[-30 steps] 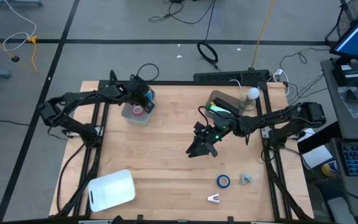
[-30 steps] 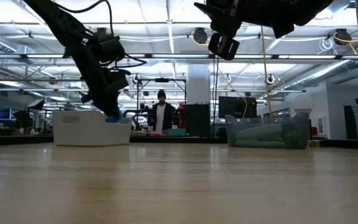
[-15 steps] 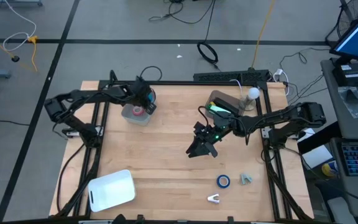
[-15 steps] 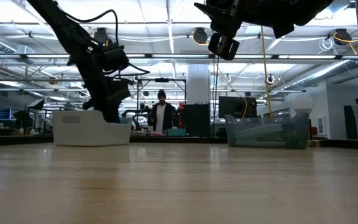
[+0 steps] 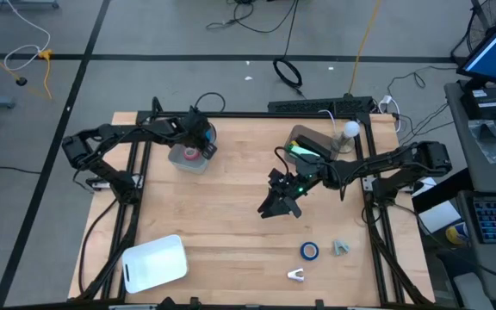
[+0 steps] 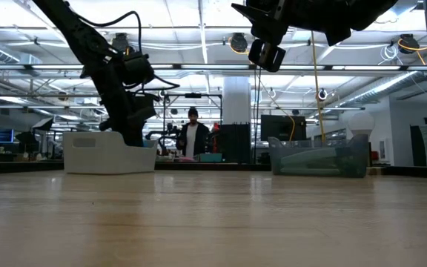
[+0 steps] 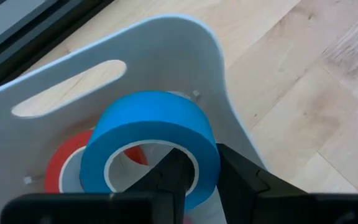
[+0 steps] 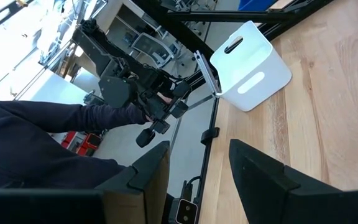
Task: Pick and place Stapler, Stapler remover, tape
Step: Put the light blue tape into the gray bin
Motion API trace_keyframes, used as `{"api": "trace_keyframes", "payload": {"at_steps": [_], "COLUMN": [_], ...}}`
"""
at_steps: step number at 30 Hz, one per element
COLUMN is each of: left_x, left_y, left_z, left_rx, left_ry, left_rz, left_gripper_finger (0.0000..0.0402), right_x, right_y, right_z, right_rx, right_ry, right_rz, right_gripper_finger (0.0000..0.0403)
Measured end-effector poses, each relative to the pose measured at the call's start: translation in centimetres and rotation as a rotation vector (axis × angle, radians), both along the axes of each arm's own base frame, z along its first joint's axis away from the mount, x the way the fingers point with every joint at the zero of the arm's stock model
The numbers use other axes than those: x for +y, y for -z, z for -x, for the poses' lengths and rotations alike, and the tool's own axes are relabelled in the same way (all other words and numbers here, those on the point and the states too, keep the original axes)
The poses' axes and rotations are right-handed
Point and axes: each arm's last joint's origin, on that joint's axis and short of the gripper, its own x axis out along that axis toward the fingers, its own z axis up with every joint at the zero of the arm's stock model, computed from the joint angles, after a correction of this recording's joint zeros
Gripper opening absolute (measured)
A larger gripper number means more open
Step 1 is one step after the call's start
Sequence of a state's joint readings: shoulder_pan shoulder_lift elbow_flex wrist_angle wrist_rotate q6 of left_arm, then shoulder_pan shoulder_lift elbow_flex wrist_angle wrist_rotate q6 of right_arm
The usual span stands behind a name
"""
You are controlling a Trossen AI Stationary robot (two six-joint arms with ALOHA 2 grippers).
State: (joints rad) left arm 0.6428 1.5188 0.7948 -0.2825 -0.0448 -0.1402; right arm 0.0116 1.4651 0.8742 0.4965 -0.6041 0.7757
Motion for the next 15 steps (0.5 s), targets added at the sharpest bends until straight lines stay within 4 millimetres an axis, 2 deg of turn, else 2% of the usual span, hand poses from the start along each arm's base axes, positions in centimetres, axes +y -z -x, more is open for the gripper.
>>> {"api": "trace_keyframes", "payload": {"at_steps": [12,15], "left_x": [-0.01,0.0], "left_y": [-0.01,-0.02], "left_z": [-0.03,-0.04], "left_rx": [0.003,0.001], "left_ry": [0.01,0.008], "left_rz": [-0.007,-0.007], "left_gripper_finger": [0.0084,0.0097], "right_x": [0.01,0.01], "right_y": [0.0,0.01], "right_z": [0.0,0.0], "right_rx": [0.009,0.009], "right_ry": [0.002,0.002], "right_rz": [-0.013,-0.013], "right_gripper_finger": [0.016,0.0161]}}
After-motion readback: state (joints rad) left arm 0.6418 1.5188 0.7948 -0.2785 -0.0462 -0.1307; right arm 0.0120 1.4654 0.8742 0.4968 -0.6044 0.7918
